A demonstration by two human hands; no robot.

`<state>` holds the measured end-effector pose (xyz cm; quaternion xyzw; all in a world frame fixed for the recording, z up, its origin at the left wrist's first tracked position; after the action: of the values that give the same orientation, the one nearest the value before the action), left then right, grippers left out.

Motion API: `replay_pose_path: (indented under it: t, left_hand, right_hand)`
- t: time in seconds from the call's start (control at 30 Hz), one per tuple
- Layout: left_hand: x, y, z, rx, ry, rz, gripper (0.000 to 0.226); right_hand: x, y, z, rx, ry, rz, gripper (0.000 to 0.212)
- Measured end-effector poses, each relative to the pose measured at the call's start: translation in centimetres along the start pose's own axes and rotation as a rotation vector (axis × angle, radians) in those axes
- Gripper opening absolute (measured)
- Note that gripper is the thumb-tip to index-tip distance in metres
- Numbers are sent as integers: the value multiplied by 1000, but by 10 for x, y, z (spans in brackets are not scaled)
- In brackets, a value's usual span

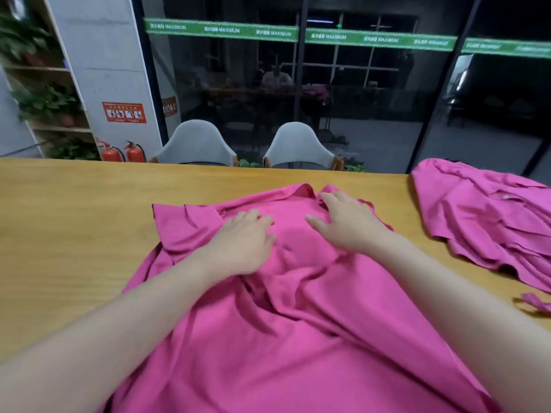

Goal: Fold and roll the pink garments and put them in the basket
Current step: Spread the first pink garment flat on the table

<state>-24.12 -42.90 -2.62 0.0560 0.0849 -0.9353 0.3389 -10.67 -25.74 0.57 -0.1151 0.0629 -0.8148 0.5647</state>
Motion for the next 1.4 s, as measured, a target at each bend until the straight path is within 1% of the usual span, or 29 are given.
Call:
replay_pose_path:
  t: [0.07,0.13,0.2,0.33,0.4,0.57,0.63,0.73,0.8,0.9,0.97,1.0,1.07,1.13,1.23,1.3,1.4]
  left_hand:
    - [1,49,-12,-151,-2,-14,53]
    - [8,90,-22,-252,39,-54,57]
    - [14,117,-26,-291,120,-81,56]
    - [20,144,-22,-331,82,-126,57]
    - [24,153,-21,-306,79,-131,58]
    - [36,177,-19,-232,44,-99,69]
    - [35,189,-18,-198,18,-113,72]
    - [29,210,-18,-170,8,-155,72]
    - [23,223,-17,-191,6,-220,68]
    - [9,233,-13,-226,-24,-390,59]
    - [-3,233,-12,-217,-40,-490,53]
    - [-10,229,-12,-192,-39,-505,52]
    - [-22,214,-11,-128,-2,-478,54]
    - [-32,191,-10,-69,66,-410,56]
    - [-43,151,-13,36,128,-293,53]
    - [-49,124,-17,114,148,-228,49]
    - [-61,86,-26,115,137,-177,50]
  right_hand:
    - [32,53,-1,-57,-124,27,70]
    - [56,108,-14,-145,-179,77,74]
    - [63,147,-33,-207,-134,144,73]
    - [46,174,-43,-151,-80,187,74]
    - [38,183,-42,-116,-48,183,77]
    - [20,218,-37,20,-119,42,84]
    - [17,230,-32,52,-92,24,89]
    - [23,251,-25,101,-69,14,90]
    - [28,263,-22,110,-77,-6,89]
    - [29,265,-19,143,-135,-45,81]
    - [23,255,-13,194,-190,-90,78]
    - [16,246,-11,217,-202,-111,77]
    - [0,225,-8,254,-213,-157,78]
    - [-19,203,-7,273,-216,-193,79]
    - [-41,173,-7,309,-234,-227,72]
    - [-55,153,-8,289,-249,-249,68]
    - [-80,131,-18,204,-238,-286,67]
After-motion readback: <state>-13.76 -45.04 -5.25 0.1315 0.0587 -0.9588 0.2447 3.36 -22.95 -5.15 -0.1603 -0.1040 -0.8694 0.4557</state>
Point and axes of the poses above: each hand's wrist, its own y-axis away from the middle knuckle, its own z-axis out of the back of the hand, x = y × z, the point moved 2 cm from there along -y, towards the middle knuckle, and after that the axes turned 11 degrees about z, right-handed, at the moved point
